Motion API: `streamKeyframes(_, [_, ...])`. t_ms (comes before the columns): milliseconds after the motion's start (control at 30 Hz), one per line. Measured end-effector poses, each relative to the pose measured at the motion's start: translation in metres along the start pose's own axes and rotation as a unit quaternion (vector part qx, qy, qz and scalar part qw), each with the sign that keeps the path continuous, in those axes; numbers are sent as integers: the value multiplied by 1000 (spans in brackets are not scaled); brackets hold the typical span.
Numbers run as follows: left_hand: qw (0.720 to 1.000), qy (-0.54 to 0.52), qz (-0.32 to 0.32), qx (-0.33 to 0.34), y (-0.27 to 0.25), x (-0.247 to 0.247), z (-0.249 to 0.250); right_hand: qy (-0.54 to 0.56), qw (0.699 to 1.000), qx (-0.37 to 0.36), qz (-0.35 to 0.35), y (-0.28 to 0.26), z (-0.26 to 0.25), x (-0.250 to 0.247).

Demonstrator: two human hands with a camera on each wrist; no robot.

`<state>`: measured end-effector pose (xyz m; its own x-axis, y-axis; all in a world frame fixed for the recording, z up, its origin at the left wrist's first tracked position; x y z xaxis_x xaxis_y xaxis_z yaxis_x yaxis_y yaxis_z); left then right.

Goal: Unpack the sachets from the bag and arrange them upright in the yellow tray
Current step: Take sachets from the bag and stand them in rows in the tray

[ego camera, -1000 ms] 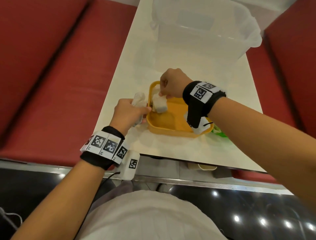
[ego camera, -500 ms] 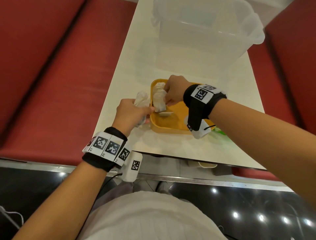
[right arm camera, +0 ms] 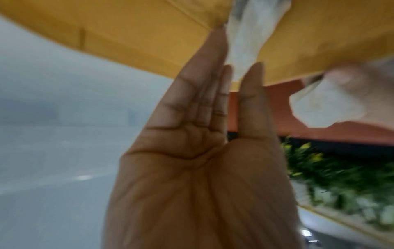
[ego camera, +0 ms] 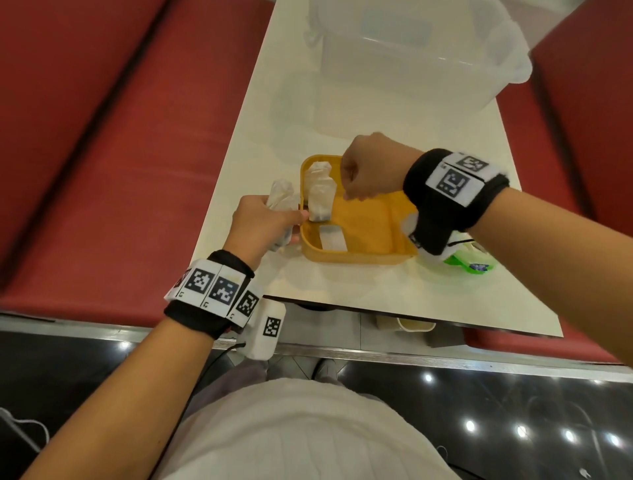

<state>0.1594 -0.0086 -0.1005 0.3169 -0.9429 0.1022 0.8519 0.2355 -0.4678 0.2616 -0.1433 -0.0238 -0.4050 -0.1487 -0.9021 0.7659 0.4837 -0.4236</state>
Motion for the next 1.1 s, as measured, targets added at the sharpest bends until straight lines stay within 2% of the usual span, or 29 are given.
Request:
streamKeyframes(100, [1000, -20, 3, -12, -1, 0, -3, -161, 979, -90, -83, -16, -21, 28])
streamKeyframes(200, [1000, -19, 10, -14, -3, -1, -5, -251, 945, -155, -144, -18, -40, 62])
streamKeyframes(367, [999, -35, 16, -27, -4, 0, -9, -352, 895, -237, -135, -15, -57, 82])
streamKeyframes(567, [998, -45, 18, -42, -6, 0, -12, -401, 864, -279, -119, -12, -61, 91])
streamKeyframes(667, [997, -53, 17, -47, -6, -1, -13, -370, 881, -271, -114, -9, -58, 88])
streamKeyframes(800, [997, -57, 14, -48, -6, -1, -13, -187, 957, -202, -94, 3, -45, 61])
streamKeyframes(933, [997, -55, 14, -44, -8, 1, -11, -47, 985, -126, -111, 16, -26, 45])
streamKeyframes(1100, [998, -50, 11, -46, -10, 1, -10, 52, 997, -56, 29, 26, -9, 23])
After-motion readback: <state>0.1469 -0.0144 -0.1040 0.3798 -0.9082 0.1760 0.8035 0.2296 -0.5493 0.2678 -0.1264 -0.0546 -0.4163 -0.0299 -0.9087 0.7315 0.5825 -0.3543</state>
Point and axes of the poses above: each hand's wrist, its own y-axis towards the middle knuckle, its own x-axis out of the palm, z = x × y, the point moved 8 cm from there along y, towards the middle knuckle, and after that the axes turned 10 degrees about -y, right-handed, at the moved point
